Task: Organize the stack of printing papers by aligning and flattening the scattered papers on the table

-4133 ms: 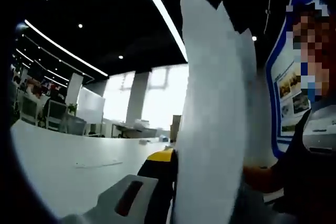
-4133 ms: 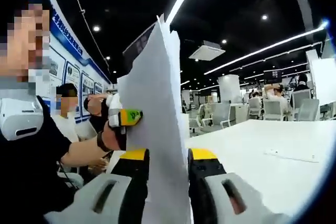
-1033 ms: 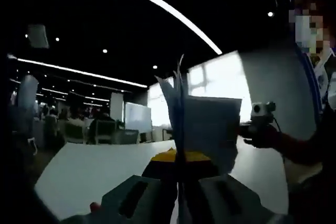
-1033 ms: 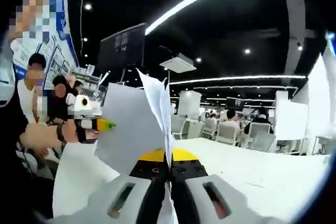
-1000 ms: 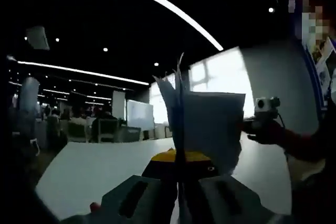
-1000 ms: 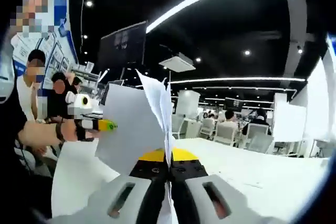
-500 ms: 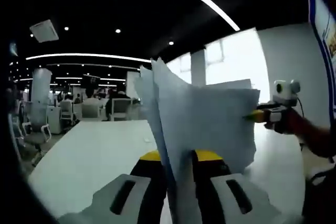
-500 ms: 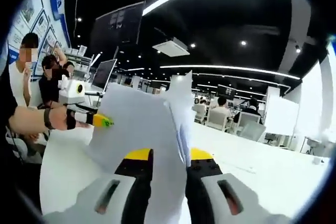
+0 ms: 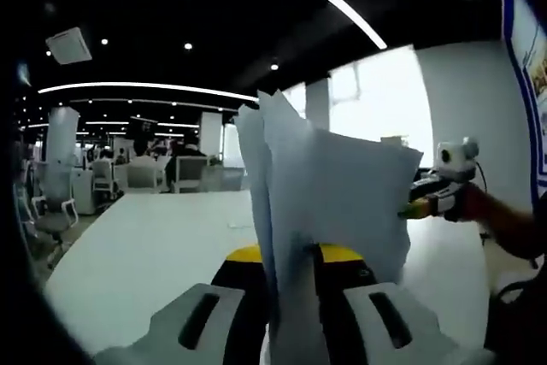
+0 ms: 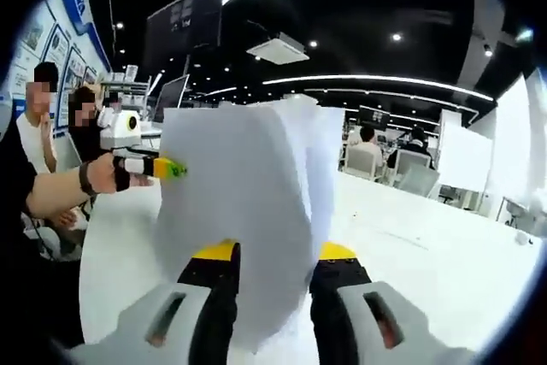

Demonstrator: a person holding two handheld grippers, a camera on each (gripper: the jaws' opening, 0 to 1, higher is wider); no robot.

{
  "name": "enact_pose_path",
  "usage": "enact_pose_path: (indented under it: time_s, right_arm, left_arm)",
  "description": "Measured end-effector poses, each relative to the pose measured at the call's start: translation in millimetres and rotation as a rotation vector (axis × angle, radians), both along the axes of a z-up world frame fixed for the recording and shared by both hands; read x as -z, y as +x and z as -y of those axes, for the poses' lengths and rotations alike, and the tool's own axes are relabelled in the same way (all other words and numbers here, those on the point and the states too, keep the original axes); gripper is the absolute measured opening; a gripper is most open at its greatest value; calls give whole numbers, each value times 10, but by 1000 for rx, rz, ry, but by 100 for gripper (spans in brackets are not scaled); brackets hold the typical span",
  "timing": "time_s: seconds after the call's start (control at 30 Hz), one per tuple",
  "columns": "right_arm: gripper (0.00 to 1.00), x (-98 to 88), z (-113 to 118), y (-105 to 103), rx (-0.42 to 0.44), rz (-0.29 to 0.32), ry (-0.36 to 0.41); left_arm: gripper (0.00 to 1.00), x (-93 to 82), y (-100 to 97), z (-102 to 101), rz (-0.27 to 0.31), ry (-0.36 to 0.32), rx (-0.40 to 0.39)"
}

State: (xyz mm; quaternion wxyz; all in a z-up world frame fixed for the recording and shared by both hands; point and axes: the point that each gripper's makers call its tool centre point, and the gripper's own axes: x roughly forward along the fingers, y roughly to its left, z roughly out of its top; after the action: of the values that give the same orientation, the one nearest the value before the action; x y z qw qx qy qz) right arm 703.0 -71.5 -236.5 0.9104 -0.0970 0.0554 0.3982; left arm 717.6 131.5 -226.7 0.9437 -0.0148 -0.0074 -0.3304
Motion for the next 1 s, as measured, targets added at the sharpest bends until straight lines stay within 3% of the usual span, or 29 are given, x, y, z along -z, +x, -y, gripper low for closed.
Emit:
enact_pose_path:
  time_s: [0.13, 0.4, 0.67, 1.0]
  right_arm:
    - [24, -38, 38, -14, 1, -5, 38]
    - [19, -27, 25, -46, 6, 0, 19]
    - [16, -64, 18, -44, 10, -17, 66]
    - [11, -46, 11, -46, -10, -30, 69]
  left_arm:
    - [23, 36, -1, 12, -8, -3, 1]
    - [23, 61, -8, 50, -7, 7, 14]
    - [23, 68, 18, 33, -20, -3, 27]
    - [23, 77, 21, 50, -20, -8, 23]
